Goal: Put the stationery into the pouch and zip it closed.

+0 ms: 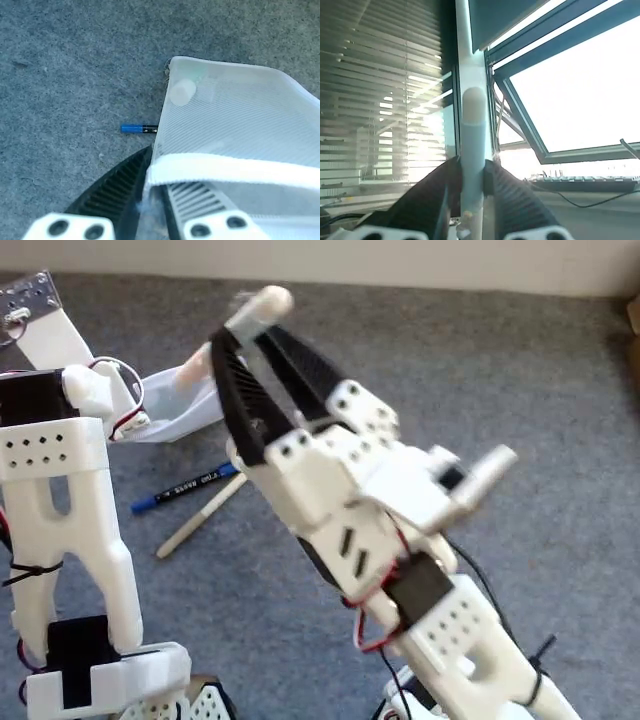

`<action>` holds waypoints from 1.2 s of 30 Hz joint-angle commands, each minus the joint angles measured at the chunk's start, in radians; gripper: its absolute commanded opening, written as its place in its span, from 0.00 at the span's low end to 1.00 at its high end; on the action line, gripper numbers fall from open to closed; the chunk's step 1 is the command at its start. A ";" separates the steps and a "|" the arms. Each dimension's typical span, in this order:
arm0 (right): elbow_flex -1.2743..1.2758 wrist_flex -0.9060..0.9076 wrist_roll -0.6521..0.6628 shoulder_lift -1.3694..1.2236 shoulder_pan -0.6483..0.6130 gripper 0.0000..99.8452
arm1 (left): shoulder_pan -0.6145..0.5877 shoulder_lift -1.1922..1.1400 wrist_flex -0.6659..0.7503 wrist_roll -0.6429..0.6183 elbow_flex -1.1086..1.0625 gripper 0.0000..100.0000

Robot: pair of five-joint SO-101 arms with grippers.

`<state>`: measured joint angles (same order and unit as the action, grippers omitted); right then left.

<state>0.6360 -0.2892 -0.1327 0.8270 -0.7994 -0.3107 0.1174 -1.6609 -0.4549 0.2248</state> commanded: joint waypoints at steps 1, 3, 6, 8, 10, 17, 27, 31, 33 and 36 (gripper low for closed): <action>-0.065 -0.022 0.000 -0.067 0.007 0.01 | -0.022 0.002 0.014 -0.012 -0.008 0.01; -0.065 -0.022 0.000 -0.097 0.007 0.01 | -0.022 0.002 0.014 -0.012 -0.008 0.01; -0.065 -0.022 0.002 -0.134 0.008 0.01 | -0.022 0.002 0.014 -0.012 -0.008 0.01; -0.065 -0.022 0.002 -0.163 0.010 0.01 | -0.022 0.002 0.014 -0.012 -0.008 0.01; -0.065 -0.022 0.002 -0.199 0.010 0.01 | -0.022 0.002 0.014 -0.012 -0.008 0.01; -0.064 -0.084 0.115 -0.332 0.021 0.01 | -0.022 0.002 0.014 -0.012 -0.010 0.01; -0.061 -0.177 0.311 -0.467 0.012 0.01 | -0.022 0.002 0.014 -0.012 -0.010 0.01; -0.059 -0.176 0.443 -0.486 -0.016 0.01 | -0.022 0.002 0.014 -0.012 -0.012 0.01; -0.059 -0.176 0.514 -0.486 -0.041 0.01 | -0.022 0.002 0.014 -0.012 -0.012 0.01; -0.039 -0.176 0.594 -0.486 -0.084 0.01 | -0.022 0.002 0.014 -0.012 -0.012 0.01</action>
<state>0.6360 -0.4350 0.3813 0.3253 -0.8424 -0.3107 0.1174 -1.6609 -0.4549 0.2248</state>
